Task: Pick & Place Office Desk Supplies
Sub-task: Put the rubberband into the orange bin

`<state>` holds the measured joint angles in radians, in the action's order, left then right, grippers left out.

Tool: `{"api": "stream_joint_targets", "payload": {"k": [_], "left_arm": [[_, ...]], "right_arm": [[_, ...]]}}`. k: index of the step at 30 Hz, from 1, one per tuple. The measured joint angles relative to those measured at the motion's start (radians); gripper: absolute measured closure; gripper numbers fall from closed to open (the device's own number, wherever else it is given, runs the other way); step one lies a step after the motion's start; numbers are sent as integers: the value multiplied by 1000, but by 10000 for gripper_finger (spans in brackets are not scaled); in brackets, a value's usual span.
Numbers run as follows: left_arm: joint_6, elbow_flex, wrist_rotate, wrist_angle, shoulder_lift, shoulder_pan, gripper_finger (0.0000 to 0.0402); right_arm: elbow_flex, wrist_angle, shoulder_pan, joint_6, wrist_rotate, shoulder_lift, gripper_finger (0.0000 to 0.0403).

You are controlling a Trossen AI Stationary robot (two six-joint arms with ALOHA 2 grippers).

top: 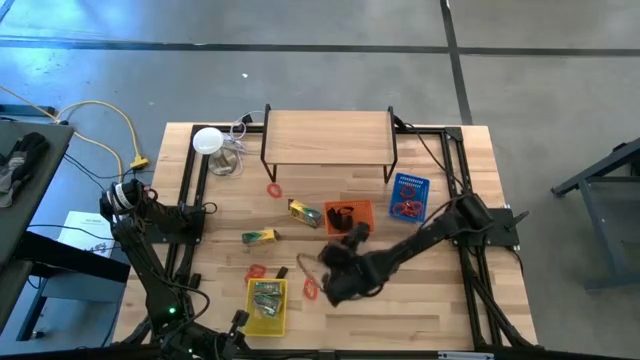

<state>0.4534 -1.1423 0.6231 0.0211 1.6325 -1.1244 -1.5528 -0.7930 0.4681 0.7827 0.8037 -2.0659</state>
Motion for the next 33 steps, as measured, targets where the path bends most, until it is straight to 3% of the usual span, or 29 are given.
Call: {"api": "stream_joint_targets", "payload": {"k": [4,8,16,23,33], "left_arm": [[13,0,0,0,0,0,281],[19,0,-1,0,0,0,281],[19,0,-2,0,0,0,281],[19,0,-3,-6,0,4,281],[19,0,-3,-19,0,2,281]], "right_arm": [[0,181,28,-234,-93,0,242],[0,244,36,-337,-173,0,242],[-2,319,-38,-267,-358,-29,242],[-1,312,-97,-229,-436,-50,242],[-2,314,-100,-292,-416,-83,242]]}}
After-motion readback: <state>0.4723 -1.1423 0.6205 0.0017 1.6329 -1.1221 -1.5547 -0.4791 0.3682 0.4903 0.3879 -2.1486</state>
